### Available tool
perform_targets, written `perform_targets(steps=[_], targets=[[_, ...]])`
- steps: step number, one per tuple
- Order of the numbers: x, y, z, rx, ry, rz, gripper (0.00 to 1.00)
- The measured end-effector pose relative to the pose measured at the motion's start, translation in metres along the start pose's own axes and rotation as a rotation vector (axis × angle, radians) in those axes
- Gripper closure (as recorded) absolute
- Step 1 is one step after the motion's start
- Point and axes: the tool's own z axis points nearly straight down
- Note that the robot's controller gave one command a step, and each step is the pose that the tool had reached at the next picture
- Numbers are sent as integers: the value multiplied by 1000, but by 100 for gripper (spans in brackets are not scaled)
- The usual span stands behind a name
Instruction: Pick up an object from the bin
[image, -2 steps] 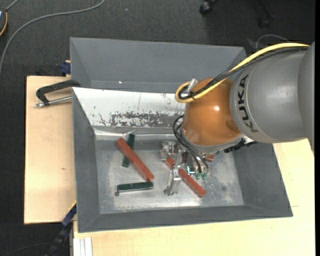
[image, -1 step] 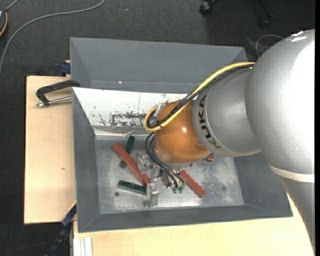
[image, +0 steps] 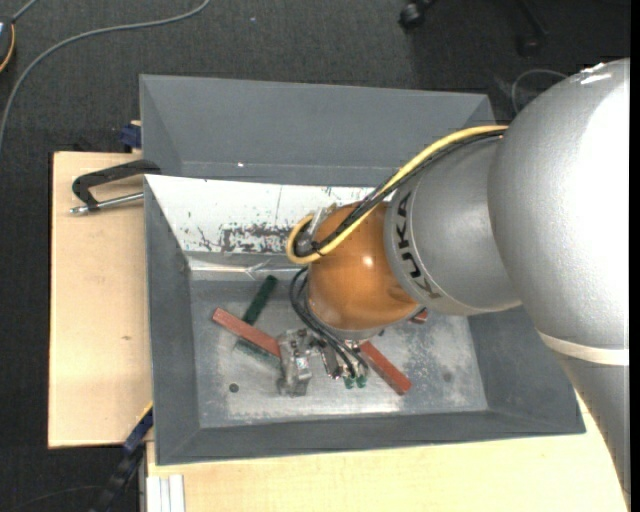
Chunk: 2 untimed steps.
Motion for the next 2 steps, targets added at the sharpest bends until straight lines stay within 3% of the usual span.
perform_targets(steps=[1, 2], targets=[[1, -1, 2, 1, 4, 1, 0], [1, -1, 2, 1, 4, 1, 100]])
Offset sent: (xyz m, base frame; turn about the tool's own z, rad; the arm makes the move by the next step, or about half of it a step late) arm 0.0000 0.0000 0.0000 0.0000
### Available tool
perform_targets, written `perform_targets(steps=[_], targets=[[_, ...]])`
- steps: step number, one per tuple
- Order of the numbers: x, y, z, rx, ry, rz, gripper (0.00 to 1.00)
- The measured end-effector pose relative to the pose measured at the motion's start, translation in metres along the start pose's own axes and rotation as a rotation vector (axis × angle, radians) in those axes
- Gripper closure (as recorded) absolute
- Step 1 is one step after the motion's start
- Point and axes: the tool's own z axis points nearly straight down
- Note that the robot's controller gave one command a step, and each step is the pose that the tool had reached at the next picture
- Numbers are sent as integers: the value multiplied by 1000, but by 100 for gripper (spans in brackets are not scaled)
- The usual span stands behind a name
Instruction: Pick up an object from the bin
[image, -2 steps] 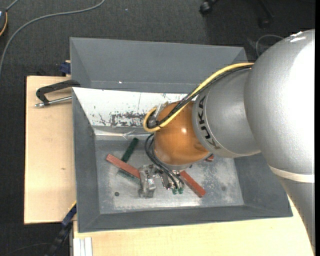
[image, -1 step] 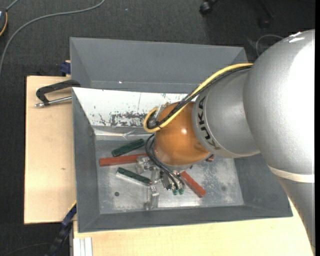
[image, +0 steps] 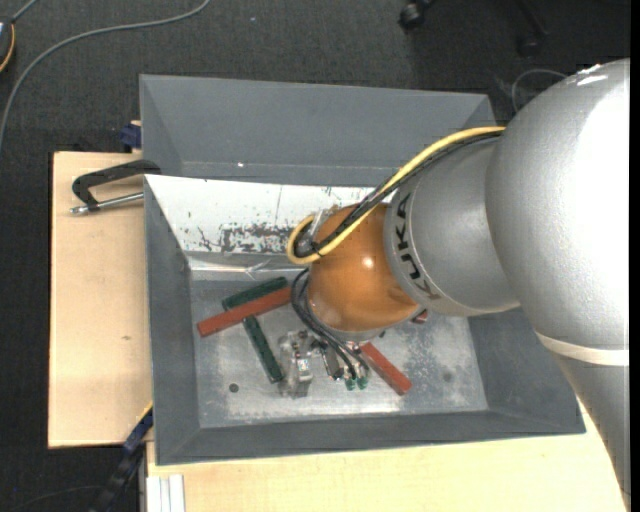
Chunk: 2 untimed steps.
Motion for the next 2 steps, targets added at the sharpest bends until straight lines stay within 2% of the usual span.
perform_targets(steps=[1, 2], targets=[[0, 0, 0, 0, 0, 0, 0], [-64, -70, -1, 4, -8, -134, 0]])
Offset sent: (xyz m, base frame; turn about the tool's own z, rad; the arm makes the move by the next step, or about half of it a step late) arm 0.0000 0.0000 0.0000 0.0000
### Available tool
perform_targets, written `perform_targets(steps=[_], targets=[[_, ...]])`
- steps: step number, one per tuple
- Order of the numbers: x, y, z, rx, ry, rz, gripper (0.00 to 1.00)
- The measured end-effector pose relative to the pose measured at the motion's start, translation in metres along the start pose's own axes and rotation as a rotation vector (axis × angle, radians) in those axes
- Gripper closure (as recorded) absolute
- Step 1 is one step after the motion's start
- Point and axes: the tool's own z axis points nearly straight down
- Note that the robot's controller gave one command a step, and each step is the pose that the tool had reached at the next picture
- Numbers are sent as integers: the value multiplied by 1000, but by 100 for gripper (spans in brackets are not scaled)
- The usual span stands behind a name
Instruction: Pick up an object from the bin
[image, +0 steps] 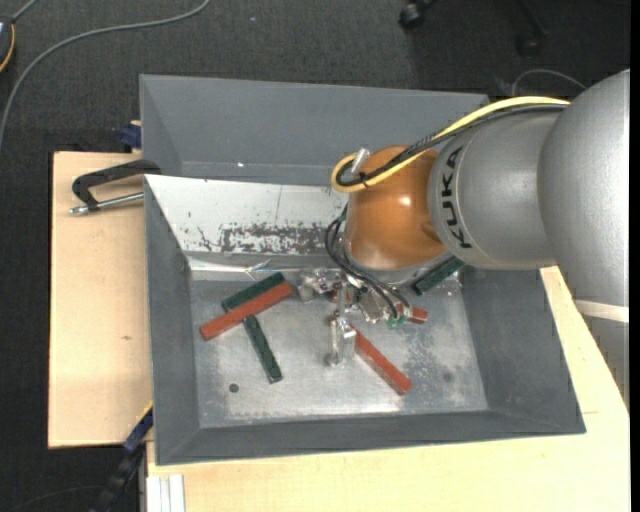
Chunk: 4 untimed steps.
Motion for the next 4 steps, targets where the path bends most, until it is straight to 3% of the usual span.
perform_targets(steps=[1, 2, 3, 4], targets=[[12, -65, 0, -1, 2, -327, 0], [29, -176, -76, 1, 0, -21, 0], [28, -127, -5, -7, 13, 78, 0], [27, -130, -8, -4, 7, 81, 100]])
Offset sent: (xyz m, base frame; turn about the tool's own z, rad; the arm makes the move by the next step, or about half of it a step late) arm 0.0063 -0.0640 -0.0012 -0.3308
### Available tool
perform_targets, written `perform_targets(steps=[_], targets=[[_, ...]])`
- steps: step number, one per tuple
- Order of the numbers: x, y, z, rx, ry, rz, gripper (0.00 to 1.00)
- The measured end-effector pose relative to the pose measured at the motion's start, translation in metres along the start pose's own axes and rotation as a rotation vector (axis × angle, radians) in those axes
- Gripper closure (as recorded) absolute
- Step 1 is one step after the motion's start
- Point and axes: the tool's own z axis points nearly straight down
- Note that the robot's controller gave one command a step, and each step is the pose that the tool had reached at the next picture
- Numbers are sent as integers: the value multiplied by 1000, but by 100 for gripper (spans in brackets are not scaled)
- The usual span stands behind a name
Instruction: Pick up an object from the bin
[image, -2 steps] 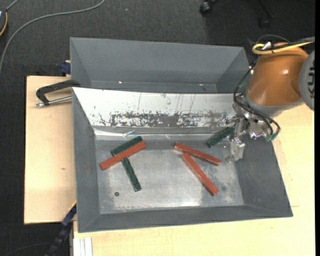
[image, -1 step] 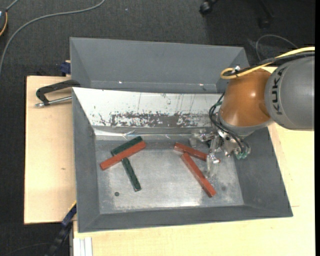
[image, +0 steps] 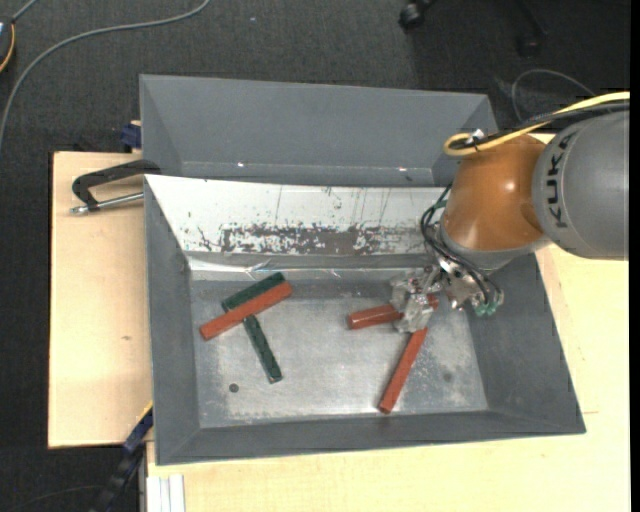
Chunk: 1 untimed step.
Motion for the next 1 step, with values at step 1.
perform_targets(steps=[1], targets=[[-9, -30, -147, 7, -12, -223, 100]])
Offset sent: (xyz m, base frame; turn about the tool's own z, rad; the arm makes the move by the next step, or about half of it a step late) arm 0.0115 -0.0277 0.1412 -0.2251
